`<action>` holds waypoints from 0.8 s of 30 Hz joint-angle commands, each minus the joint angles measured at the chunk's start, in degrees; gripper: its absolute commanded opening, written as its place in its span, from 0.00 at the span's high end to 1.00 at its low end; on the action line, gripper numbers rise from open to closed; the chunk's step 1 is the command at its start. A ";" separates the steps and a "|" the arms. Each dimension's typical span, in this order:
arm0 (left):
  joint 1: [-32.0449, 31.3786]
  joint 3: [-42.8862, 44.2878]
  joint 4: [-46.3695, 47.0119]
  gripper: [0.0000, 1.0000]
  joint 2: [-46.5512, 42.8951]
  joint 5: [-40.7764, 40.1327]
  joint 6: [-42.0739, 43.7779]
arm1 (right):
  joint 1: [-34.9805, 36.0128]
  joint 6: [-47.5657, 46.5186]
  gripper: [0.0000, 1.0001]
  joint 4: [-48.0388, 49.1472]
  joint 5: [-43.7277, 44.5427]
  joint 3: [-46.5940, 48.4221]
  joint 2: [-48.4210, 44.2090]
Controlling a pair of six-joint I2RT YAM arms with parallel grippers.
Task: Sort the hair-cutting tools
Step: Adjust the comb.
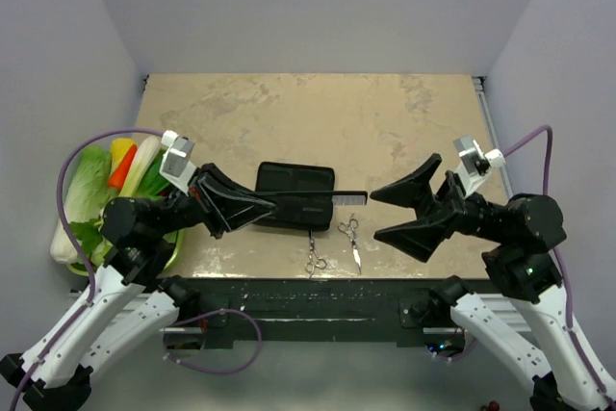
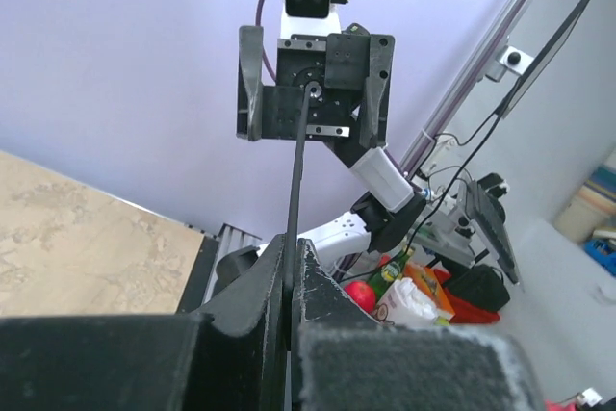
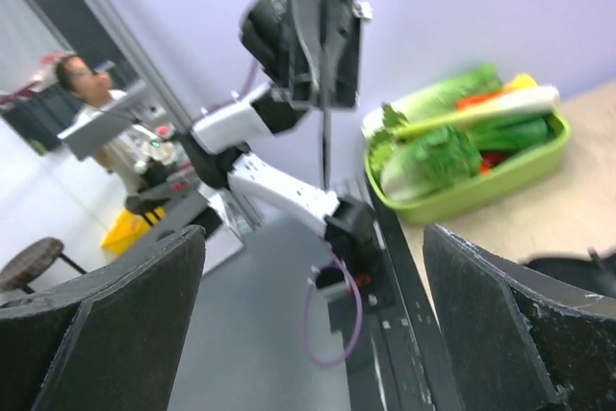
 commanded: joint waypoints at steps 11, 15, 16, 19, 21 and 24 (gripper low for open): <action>0.22 -0.94 8.60 1.00 0.26 -3.07 -4.95 | 0.38 12.80 0.19 30.41 -8.24 4.49 11.22; 0.22 -1.21 8.42 1.00 0.69 -3.33 -4.51 | 0.91 12.98 0.31 30.93 -8.41 4.67 11.66; 0.13 -1.12 7.90 1.00 0.61 -3.85 -4.16 | 1.00 12.89 0.34 30.93 -8.41 4.76 11.75; 0.13 -0.59 6.50 1.00 0.78 -4.56 -2.67 | 1.35 12.80 0.37 30.76 -8.32 5.20 12.10; 0.22 -0.24 6.23 1.00 1.31 -4.56 -2.23 | 1.70 12.71 0.38 30.23 -8.15 5.81 12.63; 0.22 -0.33 6.40 1.00 1.66 -4.56 -1.88 | 2.23 11.75 0.40 28.66 -7.97 6.42 13.24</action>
